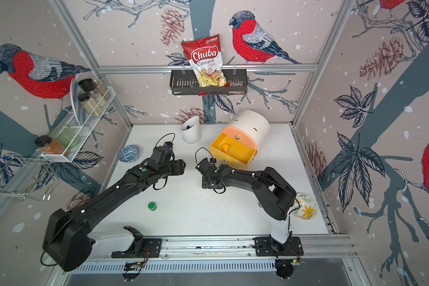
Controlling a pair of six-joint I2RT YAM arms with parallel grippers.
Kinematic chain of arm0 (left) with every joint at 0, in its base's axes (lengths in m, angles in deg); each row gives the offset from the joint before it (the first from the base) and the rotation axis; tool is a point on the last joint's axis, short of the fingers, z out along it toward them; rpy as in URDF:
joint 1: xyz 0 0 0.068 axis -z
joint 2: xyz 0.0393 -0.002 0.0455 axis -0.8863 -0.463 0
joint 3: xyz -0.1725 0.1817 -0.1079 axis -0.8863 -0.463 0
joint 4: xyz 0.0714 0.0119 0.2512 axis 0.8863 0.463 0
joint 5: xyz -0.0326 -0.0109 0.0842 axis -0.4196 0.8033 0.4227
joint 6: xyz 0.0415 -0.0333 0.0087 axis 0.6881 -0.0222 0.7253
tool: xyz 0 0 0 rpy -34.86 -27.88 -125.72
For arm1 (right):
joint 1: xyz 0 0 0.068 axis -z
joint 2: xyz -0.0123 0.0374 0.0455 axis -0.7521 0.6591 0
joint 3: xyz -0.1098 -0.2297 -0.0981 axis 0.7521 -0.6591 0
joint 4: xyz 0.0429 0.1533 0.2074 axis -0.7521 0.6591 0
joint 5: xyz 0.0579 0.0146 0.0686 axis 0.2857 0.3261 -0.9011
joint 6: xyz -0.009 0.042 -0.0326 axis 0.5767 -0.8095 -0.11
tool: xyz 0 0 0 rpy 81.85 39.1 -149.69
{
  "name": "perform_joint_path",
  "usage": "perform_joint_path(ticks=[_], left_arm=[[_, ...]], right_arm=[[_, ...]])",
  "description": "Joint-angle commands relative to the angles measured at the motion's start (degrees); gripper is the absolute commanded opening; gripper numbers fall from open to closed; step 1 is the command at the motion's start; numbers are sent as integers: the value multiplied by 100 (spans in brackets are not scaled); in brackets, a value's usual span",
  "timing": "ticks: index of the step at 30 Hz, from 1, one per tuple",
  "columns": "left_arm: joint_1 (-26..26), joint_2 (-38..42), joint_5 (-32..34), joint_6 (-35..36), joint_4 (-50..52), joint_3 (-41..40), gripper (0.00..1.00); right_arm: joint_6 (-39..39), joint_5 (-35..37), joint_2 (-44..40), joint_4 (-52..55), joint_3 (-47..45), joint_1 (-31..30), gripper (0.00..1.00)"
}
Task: Put the paint cans in the drawer according to color
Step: Pick up the paint can at the center of the board.
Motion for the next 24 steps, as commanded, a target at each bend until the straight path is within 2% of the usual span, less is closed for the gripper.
perform_joint_path(ticks=[1, 3, 11, 15, 20, 24], left_arm=[[-19, 18, -53, 58, -155, 14, 65], [-18, 23, -55, 58, -145, 14, 65], [-19, 53, -55, 62, -150, -5, 65], [-23, 48, -53, 76, -137, 6, 65], [-18, 70, -36, 84, -128, 5, 65], [-18, 84, -13, 91, -117, 14, 65]], right_arm=[[47, -27, 37, -71, 54, 24, 52], [72, -43, 63, -80, 74, 45, 51], [277, -135, 137, 26, 255, 90, 35], [400, -19, 54, 566, 636, 17, 30], [511, 181, -334, 1386, 1226, -101, 29], [761, 8, -797, 1865, 1717, -155, 33]])
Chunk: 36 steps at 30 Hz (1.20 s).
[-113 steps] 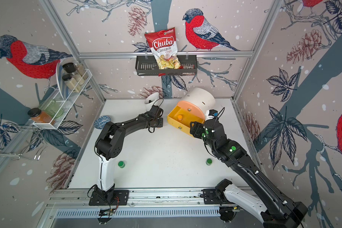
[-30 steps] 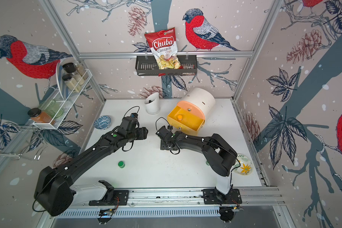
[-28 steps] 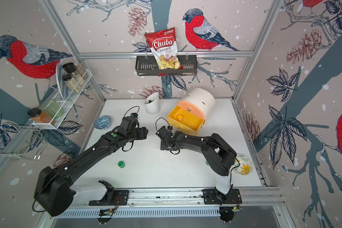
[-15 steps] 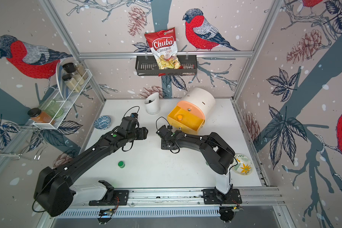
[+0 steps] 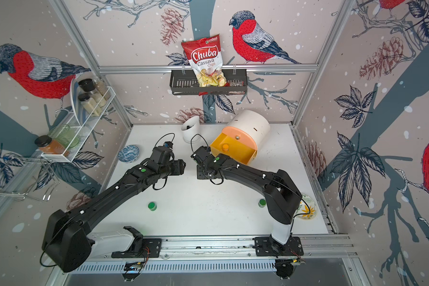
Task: Put the paint cans in the drawer according to color
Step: Pick up the paint can at the center of the board, then place the paint can in the drawer.
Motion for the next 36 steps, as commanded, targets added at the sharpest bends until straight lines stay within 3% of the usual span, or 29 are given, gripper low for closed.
perform_joint_path(ticks=[1, 6, 13, 25, 36], left_arm=[[-21, 55, 19, 44, -118, 8, 65], [-19, 99, -38, 43, -166, -10, 65], [-18, 139, -77, 25, -179, -3, 65], [-18, 88, -225, 23, -217, 7, 65], [44, 94, -214, -75, -244, 55, 63]], right_arm=[[356, -46, -313, 627, 374, -33, 34], [665, 187, -530, 1504, 1276, 133, 32], [984, 320, -799, 1768, 1546, 1063, 32], [1394, 90, -724, 1505, 920, 2191, 32], [1513, 91, -555, 923, 240, 2602, 32]])
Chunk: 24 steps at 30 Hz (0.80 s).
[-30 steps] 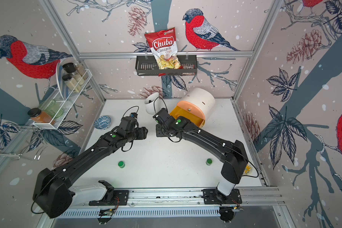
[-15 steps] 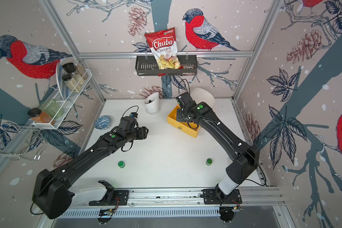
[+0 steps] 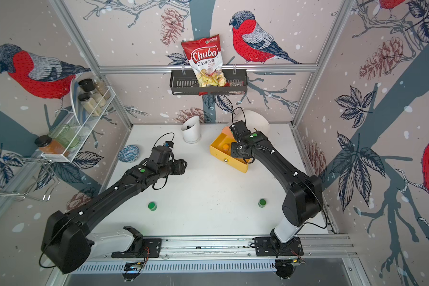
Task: Put the paint cans in the drawer according to color
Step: Place the paint can in the drawer.
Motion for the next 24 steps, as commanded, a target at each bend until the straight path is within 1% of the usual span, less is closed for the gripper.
perform_joint_path(ticks=[1, 5, 10, 14, 18, 24], left_arm=[[87, 71, 76, -80, -151, 75, 63], [524, 255, 207, -82, -493, 88, 62], [1115, 424, 294, 66, -1180, -58, 62], [1577, 673, 318, 373, -1965, -354, 66], [1743, 682, 314, 453, -2508, -535, 68], [1843, 437, 292, 447, -2509, -333, 68]], right_arm=[[132, -23, 56, -447, -198, 138, 32], [107, -114, 104, -709, -408, 228, 32], [115, -185, 215, -812, -478, 251, 35], [106, -189, 297, -826, -496, 255, 40], [105, -240, 356, -864, -486, 269, 41], [139, -254, 519, -822, -427, 268, 41]])
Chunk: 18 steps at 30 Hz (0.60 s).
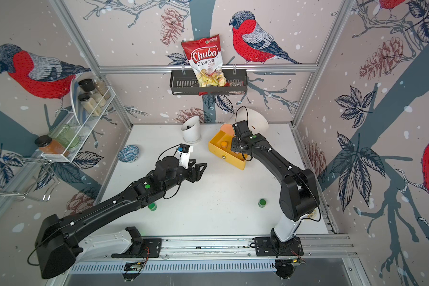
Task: Put the paint cans in the drawer according to color
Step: Place the paint can in the drawer.
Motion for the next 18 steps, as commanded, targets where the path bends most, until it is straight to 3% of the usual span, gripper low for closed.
perform_joint_path(ticks=[1, 11, 18], left_arm=[[46, -86, 6, 108, -388, 120, 69], [147, -412, -35, 250, -939, 34, 70], [195, -1011, -29, 540, -2131, -186, 65]], right_arm=[[23, -326, 145, 834, -19, -1, 42], [150, -582, -337, 1297, 547, -62, 53], [366, -718, -879, 1516, 1095, -7, 56]])
